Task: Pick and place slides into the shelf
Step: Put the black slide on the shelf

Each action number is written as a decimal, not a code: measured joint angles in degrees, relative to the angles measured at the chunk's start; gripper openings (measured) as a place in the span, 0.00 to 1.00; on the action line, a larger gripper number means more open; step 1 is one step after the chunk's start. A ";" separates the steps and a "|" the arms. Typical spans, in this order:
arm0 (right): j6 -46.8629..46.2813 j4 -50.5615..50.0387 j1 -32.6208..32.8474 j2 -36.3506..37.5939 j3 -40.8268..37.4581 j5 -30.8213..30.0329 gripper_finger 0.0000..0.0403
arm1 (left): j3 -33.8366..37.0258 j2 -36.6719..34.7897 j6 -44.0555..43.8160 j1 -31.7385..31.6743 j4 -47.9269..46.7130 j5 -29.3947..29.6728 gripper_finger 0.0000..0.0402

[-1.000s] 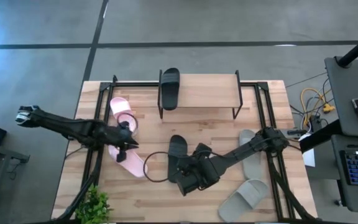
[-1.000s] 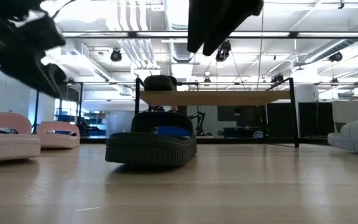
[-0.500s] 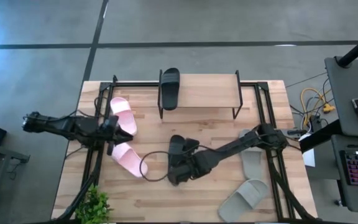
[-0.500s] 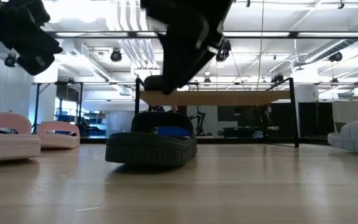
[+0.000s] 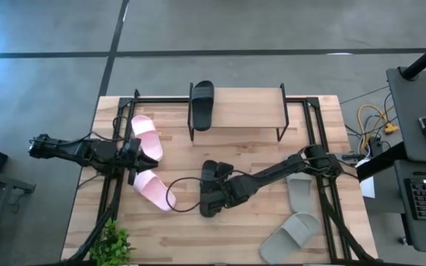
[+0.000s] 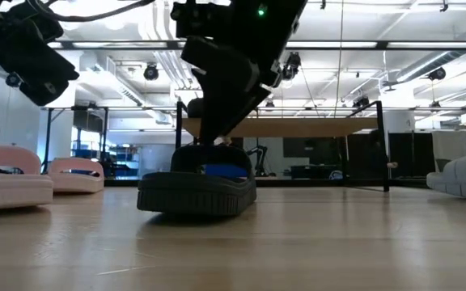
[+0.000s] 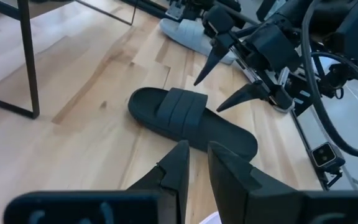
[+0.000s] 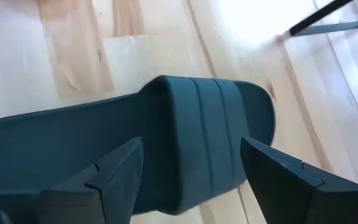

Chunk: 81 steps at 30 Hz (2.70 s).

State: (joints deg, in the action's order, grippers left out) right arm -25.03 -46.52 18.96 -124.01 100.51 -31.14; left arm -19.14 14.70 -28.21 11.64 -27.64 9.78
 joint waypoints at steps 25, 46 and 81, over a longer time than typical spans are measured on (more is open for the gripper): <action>5.44 2.60 -3.40 0.00 -6.36 -1.03 0.44 | 0.00 1.77 0.09 0.00 0.02 0.00 0.11; 1.98 1.77 -4.05 0.43 -3.98 -2.68 0.03 | 0.00 5.54 -1.53 0.02 0.04 -0.01 0.11; 2.85 -41.90 -28.79 3.61 30.29 -24.15 0.03 | -0.02 5.88 3.14 0.00 13.73 9.40 0.11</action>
State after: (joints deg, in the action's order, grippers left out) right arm -22.18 -88.42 -9.83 -120.40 130.79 -55.28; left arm -19.15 20.58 -25.06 11.64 -13.91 19.18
